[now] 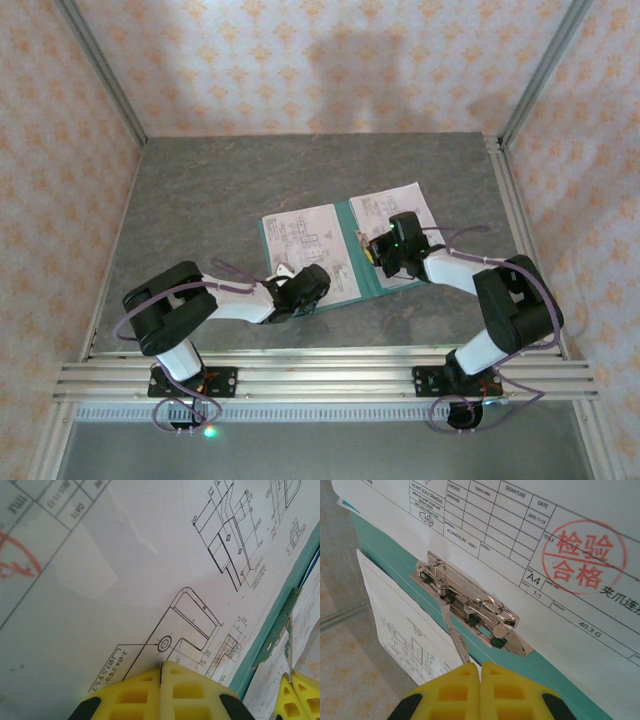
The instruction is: Put the files into the folder
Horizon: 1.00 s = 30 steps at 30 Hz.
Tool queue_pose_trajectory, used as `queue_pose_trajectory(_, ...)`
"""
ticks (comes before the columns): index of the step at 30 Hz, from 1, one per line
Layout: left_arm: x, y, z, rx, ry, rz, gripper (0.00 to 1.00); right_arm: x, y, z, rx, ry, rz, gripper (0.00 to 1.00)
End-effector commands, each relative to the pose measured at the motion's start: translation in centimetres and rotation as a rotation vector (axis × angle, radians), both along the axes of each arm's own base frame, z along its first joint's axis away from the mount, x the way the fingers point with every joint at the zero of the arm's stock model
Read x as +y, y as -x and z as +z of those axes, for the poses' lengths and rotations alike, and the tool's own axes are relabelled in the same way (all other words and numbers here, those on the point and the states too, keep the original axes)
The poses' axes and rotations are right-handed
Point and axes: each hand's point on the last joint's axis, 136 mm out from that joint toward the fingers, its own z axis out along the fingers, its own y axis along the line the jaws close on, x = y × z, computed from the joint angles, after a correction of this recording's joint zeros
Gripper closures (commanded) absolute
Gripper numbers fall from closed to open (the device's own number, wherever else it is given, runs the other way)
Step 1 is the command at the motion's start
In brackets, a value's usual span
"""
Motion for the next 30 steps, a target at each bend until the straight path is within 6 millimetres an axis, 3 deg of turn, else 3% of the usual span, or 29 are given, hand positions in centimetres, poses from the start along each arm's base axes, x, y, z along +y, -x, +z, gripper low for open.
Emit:
queue_pose_trajectory(1,5.4,4.8,-5.2,0.200,-0.231,-0.008,1.00,-2.7,2.9,-3.8,0.133,0.112,-0.032,1.00)
queue_pose_trajectory(15,5.6,5.0,-5.2,0.205,-0.238,-0.002,1.00,-4.4,4.7,-7.1,0.201,0.188,-0.033,1.00)
queue_pose_trajectory(30,5.9,5.1,-5.4,0.212,-0.245,0.004,1.00,-5.5,5.8,-9.0,0.250,0.256,-0.026,1.00)
